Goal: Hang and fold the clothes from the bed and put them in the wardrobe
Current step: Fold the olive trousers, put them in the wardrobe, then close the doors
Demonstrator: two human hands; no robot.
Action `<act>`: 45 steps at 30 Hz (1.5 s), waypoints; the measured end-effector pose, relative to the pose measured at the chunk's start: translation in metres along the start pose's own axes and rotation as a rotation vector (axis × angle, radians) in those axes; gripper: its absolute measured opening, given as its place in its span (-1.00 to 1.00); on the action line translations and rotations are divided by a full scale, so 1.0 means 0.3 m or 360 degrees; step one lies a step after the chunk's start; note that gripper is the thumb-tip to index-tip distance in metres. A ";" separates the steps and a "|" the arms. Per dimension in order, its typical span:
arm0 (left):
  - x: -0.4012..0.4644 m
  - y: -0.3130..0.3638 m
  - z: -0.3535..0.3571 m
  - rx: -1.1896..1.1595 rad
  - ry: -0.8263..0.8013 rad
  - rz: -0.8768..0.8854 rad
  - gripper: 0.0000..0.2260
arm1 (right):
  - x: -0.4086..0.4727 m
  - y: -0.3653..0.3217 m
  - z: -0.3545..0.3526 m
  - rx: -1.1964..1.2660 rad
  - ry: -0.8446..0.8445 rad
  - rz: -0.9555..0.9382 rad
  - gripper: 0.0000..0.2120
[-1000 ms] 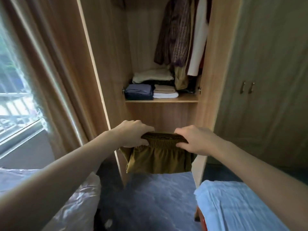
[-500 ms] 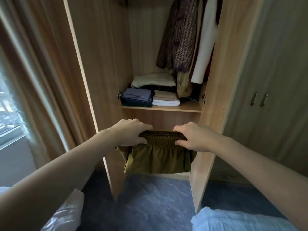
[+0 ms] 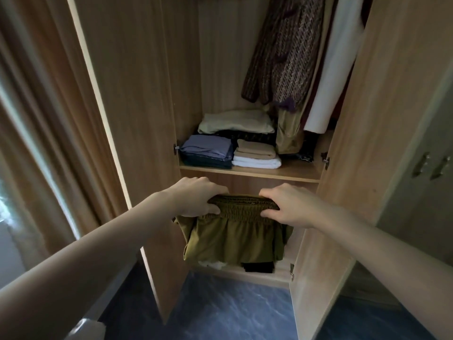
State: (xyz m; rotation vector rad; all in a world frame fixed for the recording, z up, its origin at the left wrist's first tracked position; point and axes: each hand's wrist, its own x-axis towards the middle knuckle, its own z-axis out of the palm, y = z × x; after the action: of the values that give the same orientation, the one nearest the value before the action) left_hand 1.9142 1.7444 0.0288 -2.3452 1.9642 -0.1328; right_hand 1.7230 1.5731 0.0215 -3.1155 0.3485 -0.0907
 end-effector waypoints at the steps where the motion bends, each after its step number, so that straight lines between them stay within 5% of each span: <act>1: 0.041 -0.045 0.004 0.0009 0.0005 -0.0004 -0.66 | 0.058 0.020 0.002 -0.0006 0.0010 -0.0005 -0.82; 12: 0.532 -0.464 0.000 -0.0053 -0.0020 0.0159 -0.65 | 0.568 0.273 -0.031 -0.0039 0.0037 0.0114 -0.70; 33: 1.492 -0.830 0.166 -0.0206 -0.0088 0.0196 -0.65 | 1.252 1.000 0.092 0.0175 0.0032 0.0098 -0.90; 39: 1.688 -0.912 0.232 -0.0478 -0.0206 0.0258 -0.68 | 1.381 1.137 0.144 0.0501 -0.0012 0.0161 -0.95; 45: 1.898 -1.022 0.251 -0.0890 -0.0584 0.0278 -0.58 | 1.517 1.251 0.162 0.0835 -0.0085 0.0295 -0.92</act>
State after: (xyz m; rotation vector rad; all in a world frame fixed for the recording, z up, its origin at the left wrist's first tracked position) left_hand 2.3220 1.2379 -0.0016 -2.2248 2.1897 0.8978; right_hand 2.0862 1.1064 -0.0056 -2.5521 0.5140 -0.0814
